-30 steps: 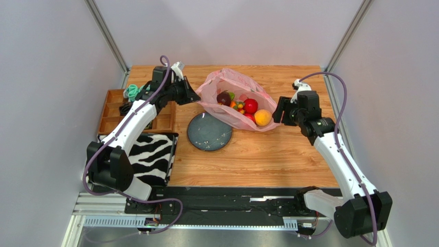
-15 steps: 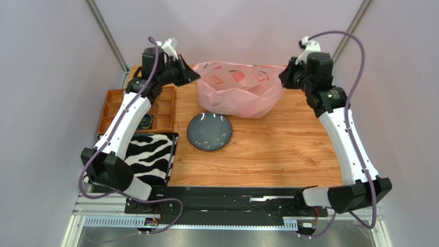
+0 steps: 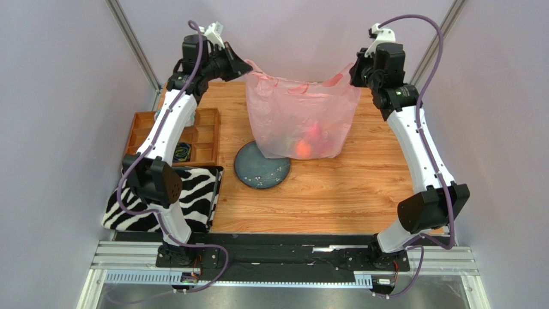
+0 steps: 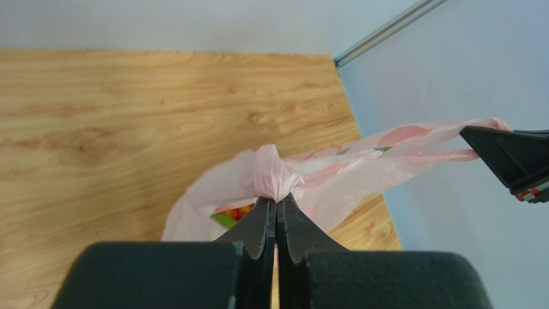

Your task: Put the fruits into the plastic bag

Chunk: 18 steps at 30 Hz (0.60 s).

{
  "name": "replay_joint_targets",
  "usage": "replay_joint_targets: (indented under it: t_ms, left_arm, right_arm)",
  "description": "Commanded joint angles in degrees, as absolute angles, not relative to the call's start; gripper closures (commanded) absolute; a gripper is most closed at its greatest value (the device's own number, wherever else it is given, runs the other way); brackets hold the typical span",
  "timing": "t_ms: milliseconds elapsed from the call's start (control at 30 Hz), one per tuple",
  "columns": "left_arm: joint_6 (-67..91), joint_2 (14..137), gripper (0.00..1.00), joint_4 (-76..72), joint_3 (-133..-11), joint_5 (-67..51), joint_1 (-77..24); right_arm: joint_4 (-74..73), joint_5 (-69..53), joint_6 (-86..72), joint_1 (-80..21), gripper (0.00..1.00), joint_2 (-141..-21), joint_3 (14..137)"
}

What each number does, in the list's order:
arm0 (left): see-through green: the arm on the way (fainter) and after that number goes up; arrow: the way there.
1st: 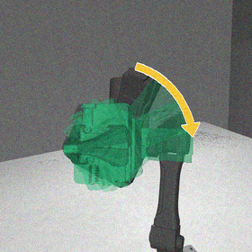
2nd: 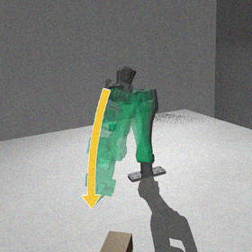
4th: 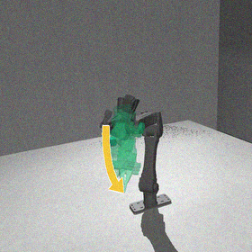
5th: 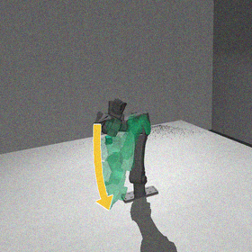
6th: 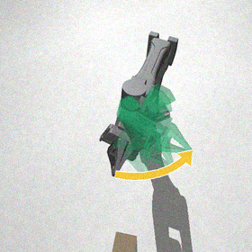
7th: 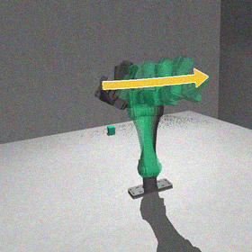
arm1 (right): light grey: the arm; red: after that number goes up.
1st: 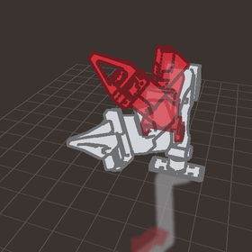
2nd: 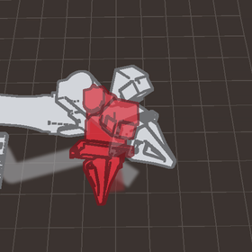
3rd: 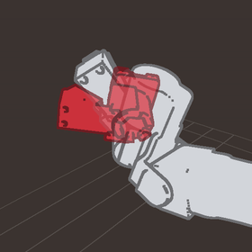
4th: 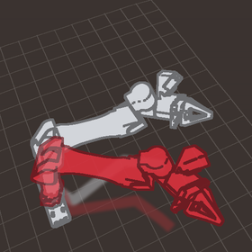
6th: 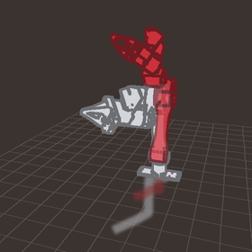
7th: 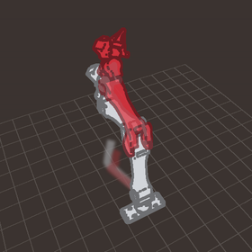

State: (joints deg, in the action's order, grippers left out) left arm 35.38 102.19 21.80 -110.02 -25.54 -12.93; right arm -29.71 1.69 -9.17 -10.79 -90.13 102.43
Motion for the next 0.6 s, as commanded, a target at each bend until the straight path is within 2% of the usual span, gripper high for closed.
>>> replay_joint_targets:
  t_ms: [0,133,300,567]
  left_arm:
    - [32.0,104.93,1.0,21.8,-110.92,-30.14,-12.74]
    - [31.11,104.85,1.0,19.6,-112.32,-30.58,-12.83]
    - [32.08,105.91,1.0,18.73,-119.52,-31.29,-12.92]
    - [31.91,106.17,1.0,15.39,-119.36,-30.76,-13.27]
  right_arm:
    - [-27.69,4.57,-7.56,-10.46,1.0,-88.51,100.03]
    - [-26.98,5.45,-6.51,-10.46,1.0,-87.63,99.58]
    - [-30.23,9.83,-5.01,-9.76,1.0,-88.68,107.29]
    - [-31.46,9.41,-5.89,-5.1,1.0,-87.98,108.37]
